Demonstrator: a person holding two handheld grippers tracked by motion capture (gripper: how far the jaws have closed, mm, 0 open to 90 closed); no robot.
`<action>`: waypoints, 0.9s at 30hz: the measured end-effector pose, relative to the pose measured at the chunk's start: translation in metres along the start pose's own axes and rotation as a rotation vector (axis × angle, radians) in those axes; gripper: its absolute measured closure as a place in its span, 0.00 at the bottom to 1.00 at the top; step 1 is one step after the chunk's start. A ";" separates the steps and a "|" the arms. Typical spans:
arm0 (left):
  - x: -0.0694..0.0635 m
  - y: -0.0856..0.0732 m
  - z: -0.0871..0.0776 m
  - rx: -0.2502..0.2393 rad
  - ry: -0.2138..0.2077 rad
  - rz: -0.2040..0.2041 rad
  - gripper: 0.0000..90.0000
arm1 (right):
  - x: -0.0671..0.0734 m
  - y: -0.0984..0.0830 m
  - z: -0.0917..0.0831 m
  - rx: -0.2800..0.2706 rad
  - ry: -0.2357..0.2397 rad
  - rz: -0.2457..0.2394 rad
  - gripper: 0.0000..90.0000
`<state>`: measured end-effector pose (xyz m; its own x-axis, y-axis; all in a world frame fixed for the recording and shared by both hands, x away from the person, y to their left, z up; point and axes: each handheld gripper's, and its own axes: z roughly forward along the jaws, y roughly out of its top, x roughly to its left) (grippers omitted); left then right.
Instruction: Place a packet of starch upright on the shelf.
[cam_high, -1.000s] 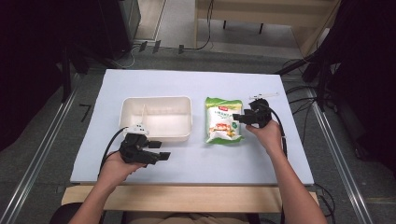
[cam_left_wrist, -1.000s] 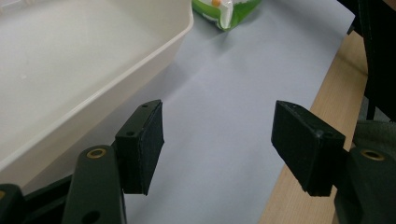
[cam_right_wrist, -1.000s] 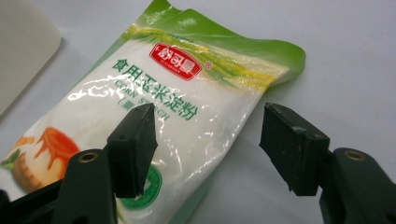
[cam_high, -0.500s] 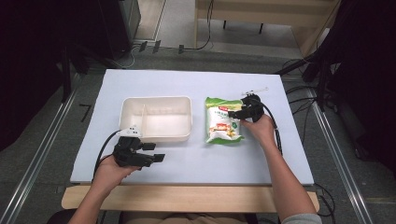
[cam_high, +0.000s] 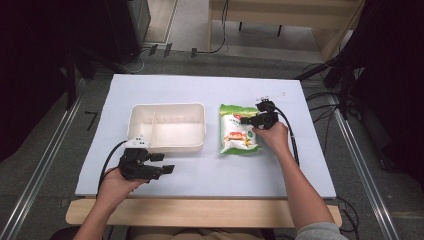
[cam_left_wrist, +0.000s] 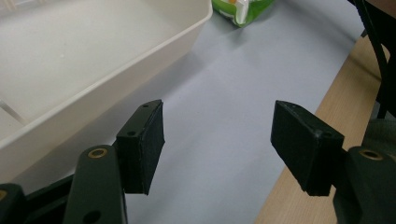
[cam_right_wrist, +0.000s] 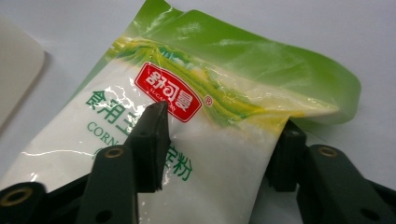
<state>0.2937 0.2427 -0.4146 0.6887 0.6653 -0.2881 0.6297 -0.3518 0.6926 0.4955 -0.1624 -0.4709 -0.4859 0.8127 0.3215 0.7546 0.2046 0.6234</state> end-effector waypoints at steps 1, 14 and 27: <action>0.000 0.000 0.000 0.001 0.001 0.003 0.40 | 0.000 0.000 0.000 -0.003 0.012 0.004 0.59; 0.000 0.002 0.000 -0.007 -0.006 0.008 0.40 | 0.015 0.004 -0.003 -0.006 0.021 -0.054 0.98; 0.002 0.000 0.000 0.009 -0.008 -0.009 0.40 | 0.025 0.017 -0.026 -0.013 0.031 -0.065 0.98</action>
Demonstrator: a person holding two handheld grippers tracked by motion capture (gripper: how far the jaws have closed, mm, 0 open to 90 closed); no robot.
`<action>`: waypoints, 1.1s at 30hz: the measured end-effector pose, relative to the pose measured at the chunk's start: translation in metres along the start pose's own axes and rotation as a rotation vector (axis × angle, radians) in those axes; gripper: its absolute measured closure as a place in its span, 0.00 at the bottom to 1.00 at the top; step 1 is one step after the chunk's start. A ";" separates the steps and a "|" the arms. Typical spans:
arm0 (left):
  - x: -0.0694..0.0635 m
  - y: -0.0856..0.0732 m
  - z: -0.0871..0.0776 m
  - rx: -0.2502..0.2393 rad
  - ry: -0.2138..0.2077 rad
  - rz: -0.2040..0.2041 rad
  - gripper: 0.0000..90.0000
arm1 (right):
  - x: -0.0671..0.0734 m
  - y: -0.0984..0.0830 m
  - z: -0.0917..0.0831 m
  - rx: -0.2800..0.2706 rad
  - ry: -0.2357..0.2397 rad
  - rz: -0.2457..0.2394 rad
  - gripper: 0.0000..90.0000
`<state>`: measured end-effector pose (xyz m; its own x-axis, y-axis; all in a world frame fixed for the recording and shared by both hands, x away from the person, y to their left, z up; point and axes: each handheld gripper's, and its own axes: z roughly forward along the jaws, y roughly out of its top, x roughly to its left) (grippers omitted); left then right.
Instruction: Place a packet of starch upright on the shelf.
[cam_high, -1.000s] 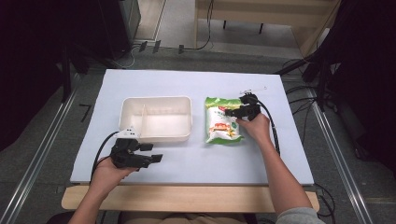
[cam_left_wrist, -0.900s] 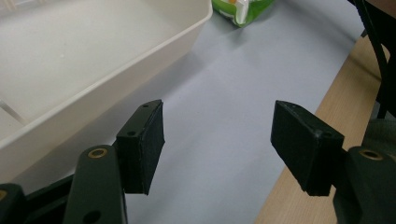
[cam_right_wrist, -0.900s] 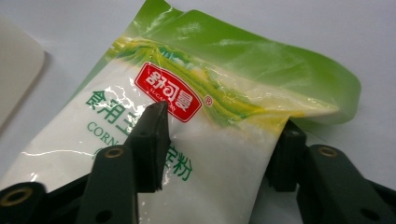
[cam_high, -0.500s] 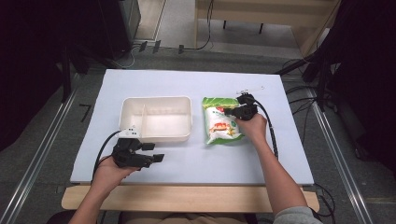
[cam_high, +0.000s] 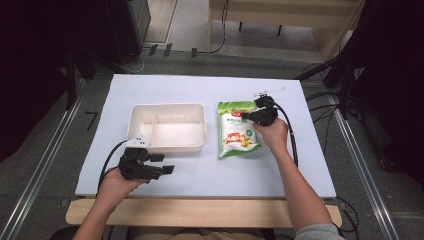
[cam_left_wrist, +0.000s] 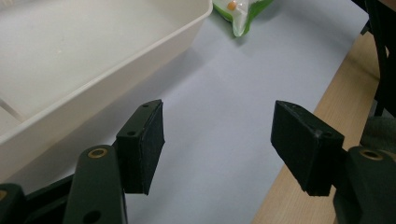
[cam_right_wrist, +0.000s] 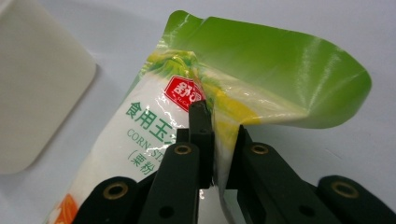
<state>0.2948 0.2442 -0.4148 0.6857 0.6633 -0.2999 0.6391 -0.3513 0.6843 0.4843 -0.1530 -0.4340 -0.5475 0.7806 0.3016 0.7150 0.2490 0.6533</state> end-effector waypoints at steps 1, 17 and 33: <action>0.001 0.000 0.000 0.003 0.002 0.004 0.40 | 0.001 0.001 -0.003 -0.003 0.001 -0.002 0.98; 0.000 0.001 0.000 0.003 -0.005 0.002 0.39 | 0.036 0.015 -0.046 -0.061 0.065 -0.071 0.99; 0.000 0.006 0.004 0.000 -0.026 0.018 0.39 | 0.070 0.022 -0.088 -0.100 0.100 -0.169 0.99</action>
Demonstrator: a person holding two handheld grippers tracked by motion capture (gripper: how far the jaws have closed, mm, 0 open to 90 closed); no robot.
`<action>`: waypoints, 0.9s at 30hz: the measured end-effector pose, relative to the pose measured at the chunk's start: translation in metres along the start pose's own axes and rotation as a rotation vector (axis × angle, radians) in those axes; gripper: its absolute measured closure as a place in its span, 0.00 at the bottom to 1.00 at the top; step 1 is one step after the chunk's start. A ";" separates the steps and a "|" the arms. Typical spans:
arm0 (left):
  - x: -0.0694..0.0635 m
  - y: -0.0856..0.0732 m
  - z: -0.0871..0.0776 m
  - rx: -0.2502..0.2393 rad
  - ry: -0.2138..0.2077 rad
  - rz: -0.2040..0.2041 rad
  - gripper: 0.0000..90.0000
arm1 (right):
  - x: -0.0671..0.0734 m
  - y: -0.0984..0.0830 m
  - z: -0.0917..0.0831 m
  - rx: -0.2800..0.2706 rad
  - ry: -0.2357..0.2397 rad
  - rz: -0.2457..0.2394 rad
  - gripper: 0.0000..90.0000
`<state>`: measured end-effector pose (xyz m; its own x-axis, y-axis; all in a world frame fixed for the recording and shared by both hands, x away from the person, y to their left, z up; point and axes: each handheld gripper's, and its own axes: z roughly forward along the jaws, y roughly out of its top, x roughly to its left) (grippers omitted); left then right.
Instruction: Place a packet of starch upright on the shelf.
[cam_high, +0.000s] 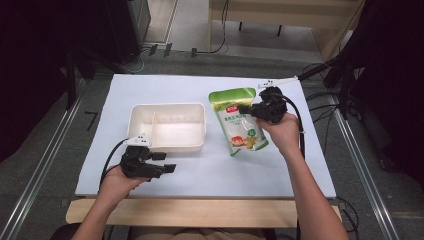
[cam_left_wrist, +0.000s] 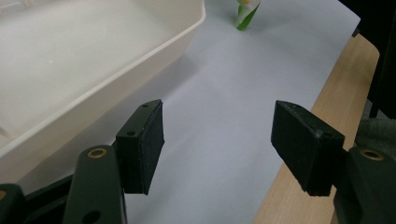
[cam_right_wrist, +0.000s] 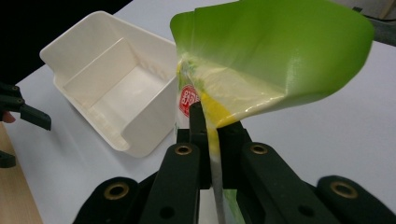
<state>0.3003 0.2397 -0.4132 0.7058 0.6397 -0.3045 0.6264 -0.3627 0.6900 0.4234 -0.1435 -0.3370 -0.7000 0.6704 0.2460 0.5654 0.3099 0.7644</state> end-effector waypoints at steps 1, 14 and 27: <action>0.000 0.000 0.000 -0.001 0.000 -0.001 0.39 | 0.002 0.001 -0.003 -0.002 -0.004 -0.009 0.99; 0.001 0.006 0.004 -0.001 -0.018 0.010 0.40 | 0.015 0.009 -0.018 -0.008 0.030 0.001 0.99; 0.002 0.008 0.007 -0.004 -0.026 0.015 0.40 | 0.036 0.050 -0.025 0.006 0.023 -0.055 0.99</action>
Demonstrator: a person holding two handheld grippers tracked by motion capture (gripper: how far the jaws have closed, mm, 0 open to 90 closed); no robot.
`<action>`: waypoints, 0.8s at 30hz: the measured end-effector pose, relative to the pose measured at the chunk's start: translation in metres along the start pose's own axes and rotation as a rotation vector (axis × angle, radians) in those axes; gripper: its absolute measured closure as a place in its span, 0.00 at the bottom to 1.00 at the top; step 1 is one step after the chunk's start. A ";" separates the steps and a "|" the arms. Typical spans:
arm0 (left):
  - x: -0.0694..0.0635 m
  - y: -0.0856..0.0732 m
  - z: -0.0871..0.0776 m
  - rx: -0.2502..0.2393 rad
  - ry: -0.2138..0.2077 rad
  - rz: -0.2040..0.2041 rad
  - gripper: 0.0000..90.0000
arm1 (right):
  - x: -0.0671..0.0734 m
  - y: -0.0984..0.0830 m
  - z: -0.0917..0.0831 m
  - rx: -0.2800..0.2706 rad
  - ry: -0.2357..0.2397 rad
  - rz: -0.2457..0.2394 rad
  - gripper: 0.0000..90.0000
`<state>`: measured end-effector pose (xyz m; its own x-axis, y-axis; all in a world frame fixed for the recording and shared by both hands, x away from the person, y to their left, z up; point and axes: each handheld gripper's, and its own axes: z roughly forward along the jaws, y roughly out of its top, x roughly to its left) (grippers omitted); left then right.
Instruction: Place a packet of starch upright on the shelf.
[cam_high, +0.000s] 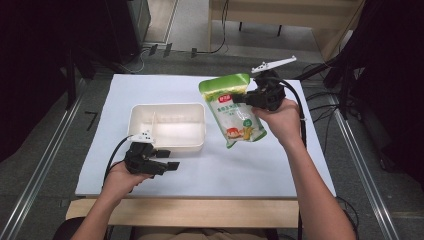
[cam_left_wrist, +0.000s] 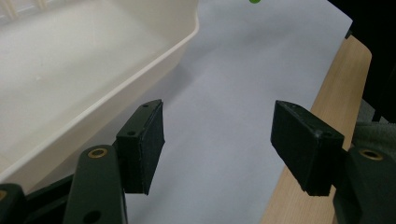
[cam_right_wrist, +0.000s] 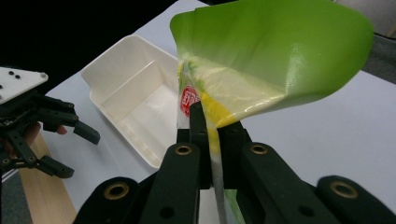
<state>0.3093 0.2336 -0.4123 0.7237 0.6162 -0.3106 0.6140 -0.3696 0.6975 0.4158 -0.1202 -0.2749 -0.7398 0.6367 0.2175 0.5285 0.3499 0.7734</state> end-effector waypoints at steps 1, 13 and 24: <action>0.000 0.000 0.000 0.003 0.003 0.000 0.40 | 0.000 0.000 0.000 0.000 0.000 0.000 0.99; 0.001 0.000 -0.003 -0.001 0.000 -0.012 0.40 | 0.010 0.037 0.002 0.000 -0.008 -0.029 0.99; 0.000 -0.004 -0.007 -0.010 -0.001 -0.016 0.42 | 0.029 0.068 0.020 0.009 0.002 -0.057 0.99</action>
<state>0.3043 0.2399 -0.4108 0.7144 0.6213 -0.3220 0.6221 -0.3532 0.6987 0.4380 -0.0640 -0.2282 -0.7696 0.6142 0.1745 0.4891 0.3914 0.7795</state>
